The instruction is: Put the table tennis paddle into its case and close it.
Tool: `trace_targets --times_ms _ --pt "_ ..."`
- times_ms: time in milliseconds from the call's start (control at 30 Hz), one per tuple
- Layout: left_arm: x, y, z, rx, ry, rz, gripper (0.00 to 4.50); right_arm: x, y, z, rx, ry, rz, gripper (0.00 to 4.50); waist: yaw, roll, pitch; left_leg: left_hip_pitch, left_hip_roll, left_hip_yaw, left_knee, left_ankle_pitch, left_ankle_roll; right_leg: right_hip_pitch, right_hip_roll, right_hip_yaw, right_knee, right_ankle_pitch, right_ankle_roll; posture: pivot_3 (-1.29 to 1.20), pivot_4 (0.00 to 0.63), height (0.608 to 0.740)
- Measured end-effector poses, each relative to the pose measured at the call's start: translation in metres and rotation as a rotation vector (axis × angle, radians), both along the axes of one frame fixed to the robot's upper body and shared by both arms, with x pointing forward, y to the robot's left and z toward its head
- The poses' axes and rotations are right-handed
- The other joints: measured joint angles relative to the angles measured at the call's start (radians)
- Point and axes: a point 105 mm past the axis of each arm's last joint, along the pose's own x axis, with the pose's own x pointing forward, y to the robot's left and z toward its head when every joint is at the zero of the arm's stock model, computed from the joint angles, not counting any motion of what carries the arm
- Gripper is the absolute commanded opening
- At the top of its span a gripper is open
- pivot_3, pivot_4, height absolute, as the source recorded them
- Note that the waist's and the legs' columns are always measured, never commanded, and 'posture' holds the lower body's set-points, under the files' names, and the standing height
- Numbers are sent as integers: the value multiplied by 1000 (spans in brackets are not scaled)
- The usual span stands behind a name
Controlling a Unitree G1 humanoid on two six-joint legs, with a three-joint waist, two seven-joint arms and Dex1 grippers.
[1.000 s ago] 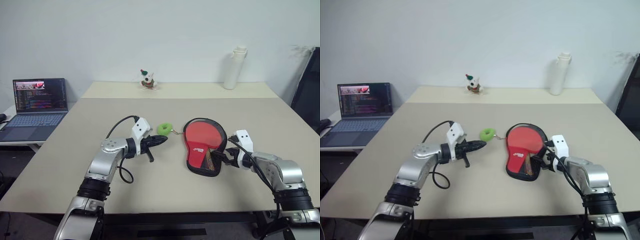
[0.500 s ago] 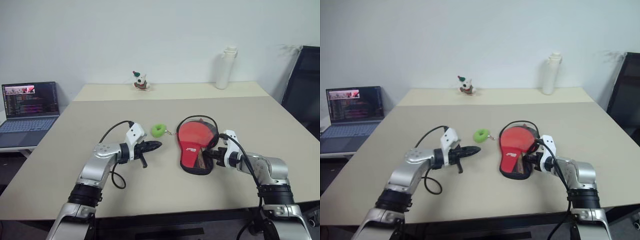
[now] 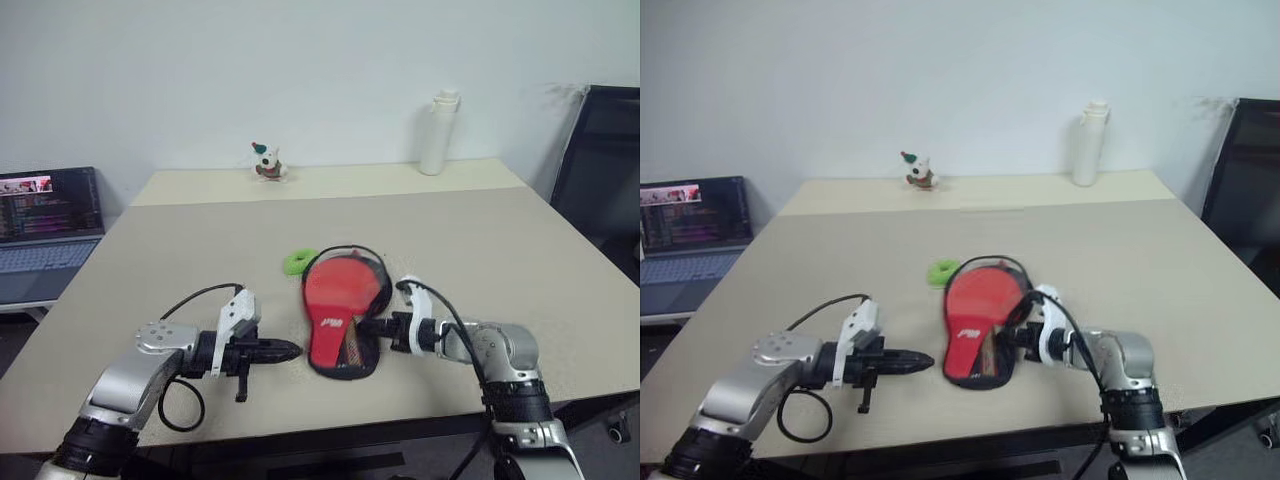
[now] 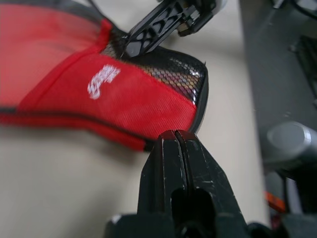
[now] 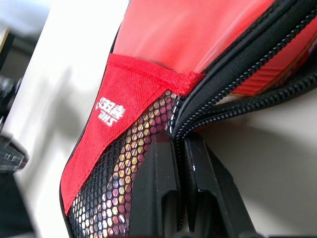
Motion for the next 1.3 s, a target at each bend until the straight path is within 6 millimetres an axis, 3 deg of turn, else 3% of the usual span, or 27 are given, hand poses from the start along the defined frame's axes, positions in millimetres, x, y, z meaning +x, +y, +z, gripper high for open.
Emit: trace_targets --times_ms 467,900,933,1000,1133,1300 --pt "-1 2 -2 -1 -2 1 0 -35 -28 -5 -17 39 -41 10 33 0 0 -2 -1 -1 0 0 0 0 -1 -2 -3 -1 1 0 150 740" --pt "2 6 -7 2 -11 3 0 -43 -26 -12 -5 38 -123 10 33 -1 -1 -1 0 -1 0 -1 -1 0 -1 -2 -4 -1 1 0 150 740" --pt "2 7 -7 2 -9 7 0 -43 -27 -12 -9 31 -129 412 33 -1 -1 -1 0 -1 0 -1 -1 1 -1 -2 -3 -1 1 0 150 740" --pt "3 8 -9 3 -5 17 0 -43 -30 -12 -53 -4 -127 752 33 -1 -1 -1 0 -1 0 0 -1 1 -1 -2 -3 -1 1 0 150 740" --pt "8 11 -12 2 -2 64 0 -42 -49 -7 -150 -89 -174 2117 38 -2 -1 -2 -1 -1 1 0 -1 1 -2 -2 -4 -1 2 0 150 740" --pt "13 14 -11 -3 -17 112 0 -55 -53 12 -141 -181 -130 3753 37 -2 -1 -3 -1 -1 0 -1 -1 1 -2 -2 -5 -1 2 0 150 740"
